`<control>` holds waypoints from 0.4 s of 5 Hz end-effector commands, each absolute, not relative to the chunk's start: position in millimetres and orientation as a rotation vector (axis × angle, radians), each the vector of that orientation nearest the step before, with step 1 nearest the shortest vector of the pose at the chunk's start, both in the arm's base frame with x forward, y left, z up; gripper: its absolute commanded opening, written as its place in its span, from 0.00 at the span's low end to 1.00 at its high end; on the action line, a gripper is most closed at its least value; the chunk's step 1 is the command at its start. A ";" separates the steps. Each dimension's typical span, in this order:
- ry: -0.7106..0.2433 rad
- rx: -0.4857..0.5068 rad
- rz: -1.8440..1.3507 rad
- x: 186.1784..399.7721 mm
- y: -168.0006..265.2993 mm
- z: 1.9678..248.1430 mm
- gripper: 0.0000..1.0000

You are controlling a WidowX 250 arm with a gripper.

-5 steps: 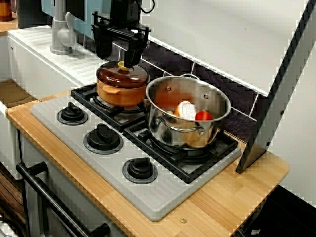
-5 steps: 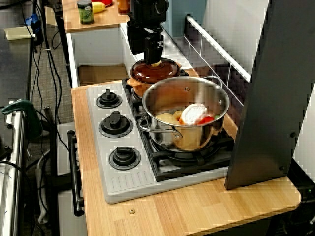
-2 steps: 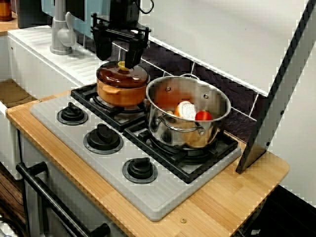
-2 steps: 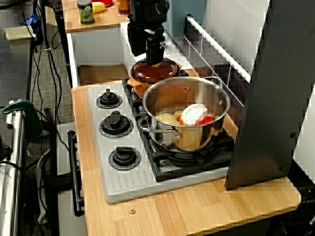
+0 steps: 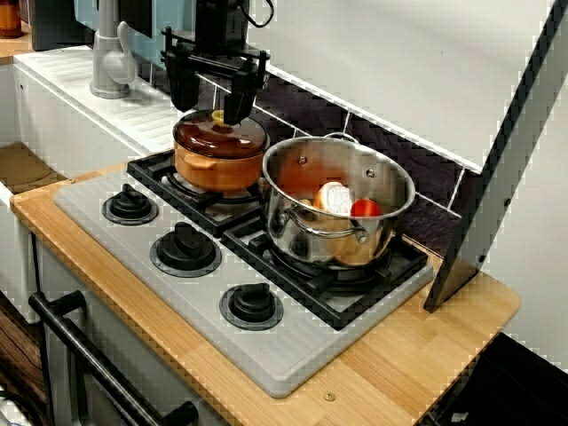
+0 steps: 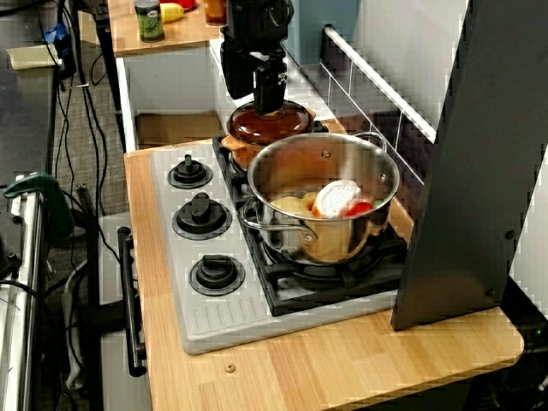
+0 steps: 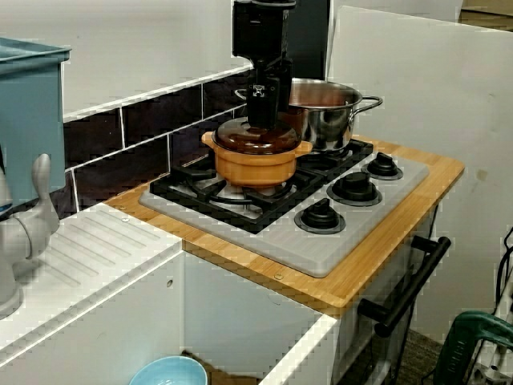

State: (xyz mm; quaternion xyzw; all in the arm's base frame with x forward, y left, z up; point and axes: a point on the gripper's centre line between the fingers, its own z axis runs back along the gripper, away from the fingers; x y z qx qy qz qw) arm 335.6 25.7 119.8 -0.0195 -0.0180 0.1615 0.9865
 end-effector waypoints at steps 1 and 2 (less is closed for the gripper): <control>-0.101 -0.046 0.335 332.2 30.1 142.8 1.00; -0.097 -0.040 0.338 332.5 29.9 141.8 1.00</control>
